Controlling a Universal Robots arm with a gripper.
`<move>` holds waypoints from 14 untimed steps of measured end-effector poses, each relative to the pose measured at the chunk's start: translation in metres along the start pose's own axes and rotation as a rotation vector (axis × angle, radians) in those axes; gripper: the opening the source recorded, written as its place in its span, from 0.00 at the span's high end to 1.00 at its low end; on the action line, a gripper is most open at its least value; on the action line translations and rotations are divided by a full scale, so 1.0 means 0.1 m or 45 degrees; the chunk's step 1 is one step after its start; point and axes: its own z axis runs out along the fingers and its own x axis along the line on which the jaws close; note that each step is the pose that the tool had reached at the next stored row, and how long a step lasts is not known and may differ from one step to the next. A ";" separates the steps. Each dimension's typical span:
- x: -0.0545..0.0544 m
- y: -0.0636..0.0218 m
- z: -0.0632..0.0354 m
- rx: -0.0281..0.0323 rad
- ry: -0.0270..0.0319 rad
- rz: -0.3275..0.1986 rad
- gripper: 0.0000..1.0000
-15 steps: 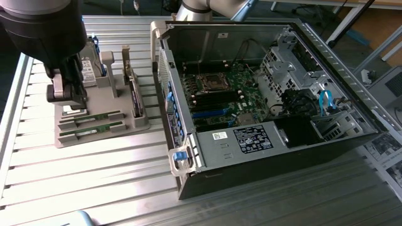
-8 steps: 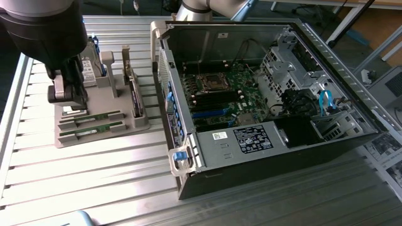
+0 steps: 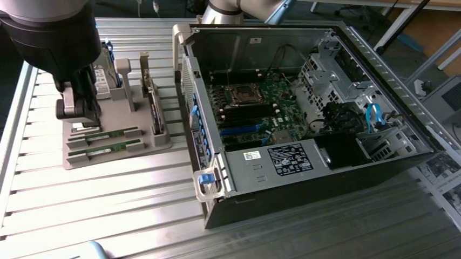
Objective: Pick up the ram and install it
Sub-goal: 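Pick up the ram and move it above insertion slot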
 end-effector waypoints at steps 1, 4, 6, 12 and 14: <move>0.00 0.000 0.003 -0.0001 0.0006 0.000 0.70; 0.00 -0.001 0.013 0.0000 0.0038 0.000 0.70; 0.00 -0.001 0.020 0.0000 0.0068 0.000 0.70; -0.01 -0.002 0.039 -0.0001 0.0144 0.001 0.70; -0.01 -0.002 0.044 -0.0002 0.0165 0.001 0.70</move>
